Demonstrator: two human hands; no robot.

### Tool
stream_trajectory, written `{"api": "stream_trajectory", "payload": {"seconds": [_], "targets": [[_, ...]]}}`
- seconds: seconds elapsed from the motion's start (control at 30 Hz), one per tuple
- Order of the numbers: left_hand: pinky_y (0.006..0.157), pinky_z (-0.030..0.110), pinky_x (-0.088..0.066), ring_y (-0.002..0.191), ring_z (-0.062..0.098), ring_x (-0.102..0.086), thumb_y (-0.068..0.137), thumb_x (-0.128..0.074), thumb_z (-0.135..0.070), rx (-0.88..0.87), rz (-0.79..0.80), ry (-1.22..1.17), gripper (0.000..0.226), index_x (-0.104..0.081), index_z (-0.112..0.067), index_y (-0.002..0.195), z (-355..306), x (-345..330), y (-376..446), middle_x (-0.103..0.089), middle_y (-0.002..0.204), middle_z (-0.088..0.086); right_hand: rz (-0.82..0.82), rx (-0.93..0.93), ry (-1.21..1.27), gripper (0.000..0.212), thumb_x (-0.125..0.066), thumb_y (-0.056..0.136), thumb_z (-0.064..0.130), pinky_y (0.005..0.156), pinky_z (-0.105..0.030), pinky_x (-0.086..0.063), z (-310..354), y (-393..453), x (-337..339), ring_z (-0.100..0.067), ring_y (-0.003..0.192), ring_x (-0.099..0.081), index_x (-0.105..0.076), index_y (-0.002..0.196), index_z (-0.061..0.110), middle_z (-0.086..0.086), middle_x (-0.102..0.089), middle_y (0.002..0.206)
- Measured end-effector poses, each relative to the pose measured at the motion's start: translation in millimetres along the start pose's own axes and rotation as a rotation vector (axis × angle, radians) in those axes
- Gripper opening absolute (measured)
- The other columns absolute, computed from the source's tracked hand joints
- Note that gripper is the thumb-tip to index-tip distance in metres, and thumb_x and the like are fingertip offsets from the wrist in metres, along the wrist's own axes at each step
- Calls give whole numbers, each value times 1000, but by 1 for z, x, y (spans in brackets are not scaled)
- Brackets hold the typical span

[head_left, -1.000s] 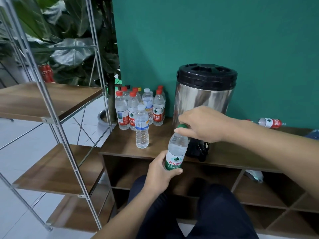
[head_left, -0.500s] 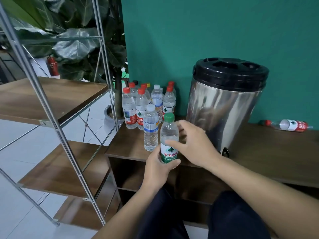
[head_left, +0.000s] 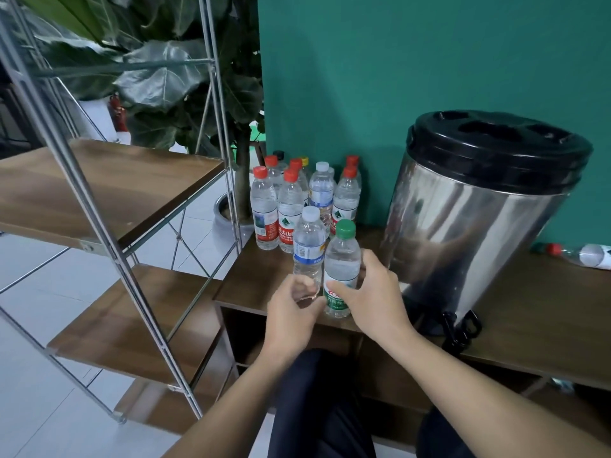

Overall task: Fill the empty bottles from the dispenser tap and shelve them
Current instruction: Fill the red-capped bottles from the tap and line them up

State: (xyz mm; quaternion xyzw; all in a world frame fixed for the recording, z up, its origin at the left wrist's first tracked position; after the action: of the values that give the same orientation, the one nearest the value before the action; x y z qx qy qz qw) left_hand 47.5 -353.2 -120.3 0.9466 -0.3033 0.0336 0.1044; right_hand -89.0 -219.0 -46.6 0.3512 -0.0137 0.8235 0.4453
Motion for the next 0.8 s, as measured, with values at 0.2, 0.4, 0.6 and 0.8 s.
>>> {"api": "stream_trajectory", "payload": {"seconds": [0.2, 0.4, 0.6, 0.8], "targets": [[85, 16, -53, 101, 6, -68, 88, -95, -19, -14, -91, 96, 45, -61, -34, 114, 5, 25, 26, -69, 109, -11, -17, -41, 61, 56, -93, 79, 48, 91, -44, -65, -8, 9, -6, -2, 105, -74, -61, 126, 44, 25, -77, 114], [88, 13, -54, 112, 0, -67, 89, -95, -21, -34, -23, 114, 52, -70, -45, 129, 11, 20, 43, -70, 121, -19, 33, -113, -2, 53, -92, 83, 43, 84, -23, -58, -23, 9, -27, -4, 102, -74, -67, 128, 38, 19, -79, 112], [86, 11, -52, 110, -3, -63, 91, -94, -22, -28, -37, 135, 54, -72, -41, 135, 11, 13, 65, -68, 120, -20, 15, -175, -64, 47, -83, 94, 47, 93, -40, -59, -30, 15, -43, -22, 113, -72, -64, 133, 30, 8, -79, 122], [87, 13, -50, 100, -4, -61, 89, -95, -26, -39, -79, 215, 50, -74, -35, 134, 10, 4, 100, -67, 114, -13, -39, -257, -31, 39, -82, 96, 35, 92, -45, -60, -39, 55, -52, -29, 114, -72, -61, 127, 22, -1, -77, 122]]}}
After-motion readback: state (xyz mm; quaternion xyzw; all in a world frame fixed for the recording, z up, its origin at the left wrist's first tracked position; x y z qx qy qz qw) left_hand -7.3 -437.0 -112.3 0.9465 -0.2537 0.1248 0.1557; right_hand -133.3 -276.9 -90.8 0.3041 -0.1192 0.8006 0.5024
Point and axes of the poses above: each hand's wrist, its own y-axis towards the middle knuckle, its own x-axis out of the back of the hand, z = x × y, the point moved 9 cm from there along y, towards the middle knuckle
